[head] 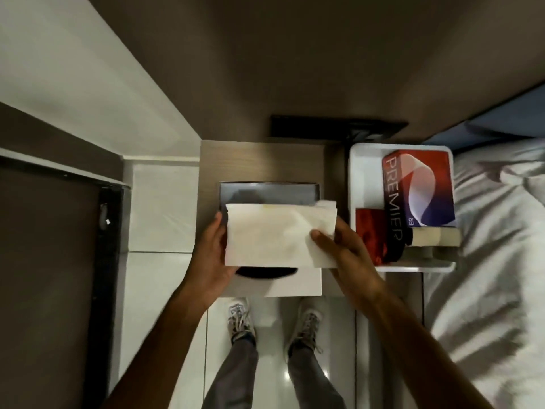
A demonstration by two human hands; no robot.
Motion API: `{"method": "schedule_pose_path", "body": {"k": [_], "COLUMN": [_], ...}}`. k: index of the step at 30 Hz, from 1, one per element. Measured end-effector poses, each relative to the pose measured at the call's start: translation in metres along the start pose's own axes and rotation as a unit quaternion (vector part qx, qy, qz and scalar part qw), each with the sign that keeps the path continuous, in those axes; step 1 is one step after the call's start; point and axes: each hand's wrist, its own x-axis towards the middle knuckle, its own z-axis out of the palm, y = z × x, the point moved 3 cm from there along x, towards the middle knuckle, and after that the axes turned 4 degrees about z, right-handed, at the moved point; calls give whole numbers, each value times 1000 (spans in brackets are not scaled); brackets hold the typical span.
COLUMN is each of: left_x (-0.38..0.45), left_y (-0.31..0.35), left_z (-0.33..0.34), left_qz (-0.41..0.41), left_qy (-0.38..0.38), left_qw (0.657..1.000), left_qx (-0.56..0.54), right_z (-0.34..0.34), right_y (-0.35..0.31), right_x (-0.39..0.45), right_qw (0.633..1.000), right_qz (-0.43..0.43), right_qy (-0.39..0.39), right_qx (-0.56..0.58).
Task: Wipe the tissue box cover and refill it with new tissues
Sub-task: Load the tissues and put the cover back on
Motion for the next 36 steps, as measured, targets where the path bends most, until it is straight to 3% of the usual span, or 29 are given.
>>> {"method": "schedule_pose_path", "body": {"k": [4,8,10,16,20,23,25,30,34,36], "left_x": [6,-5,-7,23,39,55,62,71,64,55], "left_y": [3,-8,-9,16,34,35,31,24,22,24], "left_z": [-14,-6,-4,-21,-8,-1,1,6,6,2], "left_qz": [-23,-16,-29,-58,21,64,52,74,142,217], "left_qy": [-16,-180,-216,-89,-53,33,84,183,184,169], "left_qw": [999,981,970,988,996,962,937,911,891,851], "left_qx": [-35,-75,-110,-108,68,263,335,363,391,448], "right_z": [40,57,56,30,22,20,17,18,19,18], "right_y": [-44,-56,-44,-9,-3,8,18,25,21,21], "right_x": [-6,-8,2,41,70,99,118,128,123,111], "right_qw": [995,985,989,1000,998,990,977,943,925,906], "right_qz": [-47,-24,-4,18,14,29,34,42,1,-42], "right_qy": [-87,-158,-141,-14,35,92,142,214,219,225], "right_qx": [23,65,34,-17,-52,-105,-158,-254,-311,-356]}}
